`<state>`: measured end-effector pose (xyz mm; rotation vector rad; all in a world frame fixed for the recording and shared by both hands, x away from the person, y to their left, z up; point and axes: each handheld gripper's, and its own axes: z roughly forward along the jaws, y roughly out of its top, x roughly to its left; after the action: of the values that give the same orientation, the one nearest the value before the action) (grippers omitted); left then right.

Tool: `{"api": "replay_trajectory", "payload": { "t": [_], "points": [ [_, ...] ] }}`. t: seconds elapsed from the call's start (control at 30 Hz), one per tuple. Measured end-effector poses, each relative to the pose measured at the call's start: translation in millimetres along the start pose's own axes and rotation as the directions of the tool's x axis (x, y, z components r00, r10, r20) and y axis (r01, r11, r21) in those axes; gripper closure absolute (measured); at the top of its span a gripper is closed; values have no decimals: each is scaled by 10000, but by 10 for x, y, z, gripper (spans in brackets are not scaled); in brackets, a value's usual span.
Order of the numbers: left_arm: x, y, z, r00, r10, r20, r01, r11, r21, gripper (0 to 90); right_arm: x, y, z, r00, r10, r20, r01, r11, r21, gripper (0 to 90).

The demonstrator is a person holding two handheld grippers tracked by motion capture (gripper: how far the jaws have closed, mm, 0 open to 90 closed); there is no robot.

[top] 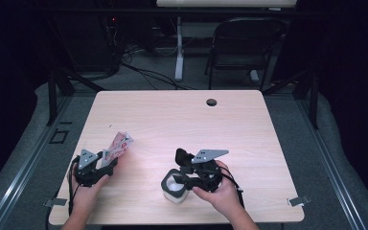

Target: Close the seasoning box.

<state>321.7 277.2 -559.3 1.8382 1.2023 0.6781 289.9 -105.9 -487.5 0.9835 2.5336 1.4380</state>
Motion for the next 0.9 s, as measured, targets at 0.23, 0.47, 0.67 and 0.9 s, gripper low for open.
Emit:
{"api": "replay_trajectory", "payload": {
  "t": [0.23, 0.47, 0.67, 0.9],
  "points": [
    [-91, 29, -19, 9987, 185, 477, -179, 9998, -127, 352, -6, 3, -7, 10000, -22, 18, 22, 10000, -17, 576],
    [-279, 82, -42, 9897, 768, 1207, -742, 9969, -264, 351, -2, 9, -28, 10000, 14, 48, -13, 9999, -113, 575],
    [-493, 64, 32, 9754, 1025, 1950, -1031, 9946, -68, 354, 11, 21, -56, 10000, -45, 50, 46, 9999, -92, 575],
    [-710, 64, 68, 9562, 1750, 2346, -1806, 9835, 27, 360, 39, 50, -114, 9999, -111, 68, 113, 9994, -336, 575]
  ]
}}
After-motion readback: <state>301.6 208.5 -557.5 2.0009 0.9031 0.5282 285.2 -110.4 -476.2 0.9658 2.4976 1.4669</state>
